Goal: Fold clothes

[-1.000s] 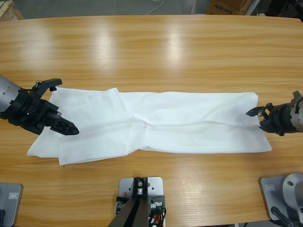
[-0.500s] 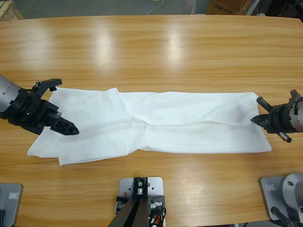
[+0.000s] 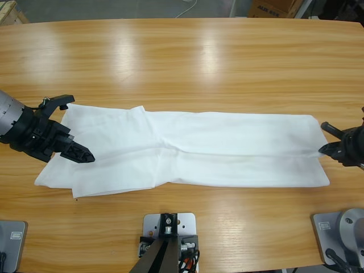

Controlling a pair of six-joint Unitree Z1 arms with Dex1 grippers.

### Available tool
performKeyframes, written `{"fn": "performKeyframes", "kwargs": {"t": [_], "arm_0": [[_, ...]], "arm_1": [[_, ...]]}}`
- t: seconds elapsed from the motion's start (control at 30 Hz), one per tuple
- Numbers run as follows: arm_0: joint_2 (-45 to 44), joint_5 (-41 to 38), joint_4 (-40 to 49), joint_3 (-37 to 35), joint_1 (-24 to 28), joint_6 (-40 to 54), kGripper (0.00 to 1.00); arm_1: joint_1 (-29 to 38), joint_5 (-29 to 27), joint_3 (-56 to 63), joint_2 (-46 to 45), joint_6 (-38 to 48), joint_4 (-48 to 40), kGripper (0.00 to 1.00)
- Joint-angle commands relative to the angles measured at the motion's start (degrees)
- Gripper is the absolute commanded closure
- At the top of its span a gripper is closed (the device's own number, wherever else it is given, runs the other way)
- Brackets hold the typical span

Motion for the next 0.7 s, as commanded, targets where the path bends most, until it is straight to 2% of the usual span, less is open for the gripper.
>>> {"fn": "performKeyframes", "kwargs": {"t": [0.03,0.27,0.37,0.5,0.63,0.7], "arm_0": [[-0.1,-0.4,0.4,1.9,-0.5,0.5,0.092],[-0.3,-0.4,0.4,1.9,-0.5,0.5,0.092],[-0.3,-0.4,0.4,1.9,-0.5,0.5,0.092],[-0.3,-0.4,0.4,1.9,-0.5,0.5,0.092],[-0.9,-0.3,0.9,1.6,-0.5,0.5,0.092],[-1.5,-0.3,2.0,1.1,-0.4,0.5,0.092]], "arm_1": [[-0.5,-1.9,-0.1,7.7,3.3,2.8,0.018],[-0.5,-4.8,-3.2,3.8,5.3,8.8,0.000],[-0.6,-4.6,-3.3,2.5,5.5,7.6,0.000],[-2.8,1.6,-2.4,0.6,4.4,3.1,0.000],[-11.5,10.3,-1.3,2.0,-2.3,-0.4,0.000],[-15.4,15.8,1.6,3.0,-8.6,-5.5,0.000]]}}
